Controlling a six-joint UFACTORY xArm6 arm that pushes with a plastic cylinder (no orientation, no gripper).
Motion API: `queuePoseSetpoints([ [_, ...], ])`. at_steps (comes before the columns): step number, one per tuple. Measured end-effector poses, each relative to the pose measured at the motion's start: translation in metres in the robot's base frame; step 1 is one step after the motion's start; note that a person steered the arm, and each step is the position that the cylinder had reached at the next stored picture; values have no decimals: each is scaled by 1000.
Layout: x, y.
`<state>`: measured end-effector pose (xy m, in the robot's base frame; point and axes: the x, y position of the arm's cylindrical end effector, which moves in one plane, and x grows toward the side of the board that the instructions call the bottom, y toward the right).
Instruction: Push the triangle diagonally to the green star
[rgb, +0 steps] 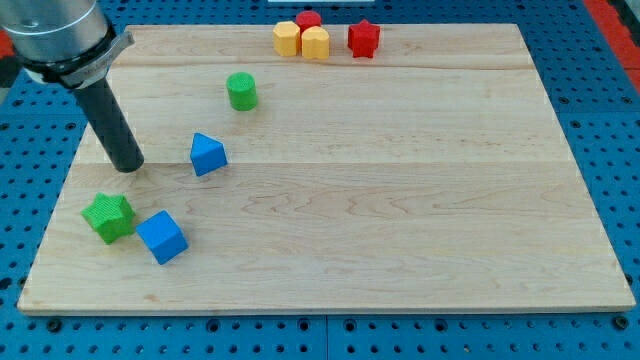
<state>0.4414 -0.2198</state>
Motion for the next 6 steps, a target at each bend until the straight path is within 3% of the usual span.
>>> queuePoseSetpoints([
  [2,-43,75],
  [3,-54,141],
  [4,-34,166],
  [5,-44,99],
  [6,-56,85],
])
